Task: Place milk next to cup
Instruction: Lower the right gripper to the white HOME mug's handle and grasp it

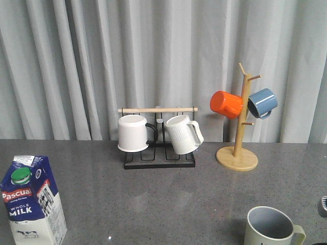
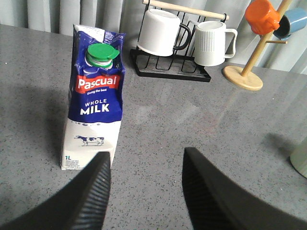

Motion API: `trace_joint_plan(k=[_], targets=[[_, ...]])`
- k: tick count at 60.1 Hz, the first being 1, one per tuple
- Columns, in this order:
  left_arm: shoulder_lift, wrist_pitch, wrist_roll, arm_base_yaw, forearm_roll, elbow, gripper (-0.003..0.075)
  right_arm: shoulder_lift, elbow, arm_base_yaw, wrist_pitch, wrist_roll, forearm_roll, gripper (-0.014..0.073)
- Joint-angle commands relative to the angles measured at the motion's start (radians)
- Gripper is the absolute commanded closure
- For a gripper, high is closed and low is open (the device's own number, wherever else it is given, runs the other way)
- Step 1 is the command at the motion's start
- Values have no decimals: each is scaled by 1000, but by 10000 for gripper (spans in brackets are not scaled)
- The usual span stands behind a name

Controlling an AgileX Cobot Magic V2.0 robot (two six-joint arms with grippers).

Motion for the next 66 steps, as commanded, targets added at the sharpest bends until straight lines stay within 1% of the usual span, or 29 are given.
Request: trace_joint_plan(k=[1, 27, 35, 44, 52, 56, 58, 62, 66], targets=[[11, -66, 0, 0, -19, -31, 387, 17, -27, -3, -100, -12, -4, 192], [11, -67, 1, 0, -19, -31, 387, 143, -27, -3, -222, -15, -11, 192], [11, -68, 1, 0, -19, -31, 387, 194, -28, -3, -296, -16, -11, 192], [11, -73, 1, 0, -18, -31, 387, 272, -54, -3, -357, -25, -16, 192], [11, -77, 1, 0, -18, -31, 387, 337, -91, -3, -389, -61, -11, 199], [11, -77, 1, 0, -18, -31, 387, 367, -101, -3, -410, -68, -16, 230], [11, -77, 1, 0, -18, -31, 387, 379, -101, -3, -427, -81, -17, 260], [11, -77, 1, 0, -18, -31, 387, 397, -101, -3, -454, -99, -11, 341], [11, -77, 1, 0, -18, -31, 387, 405, -101, -3, -482, -111, -11, 449]])
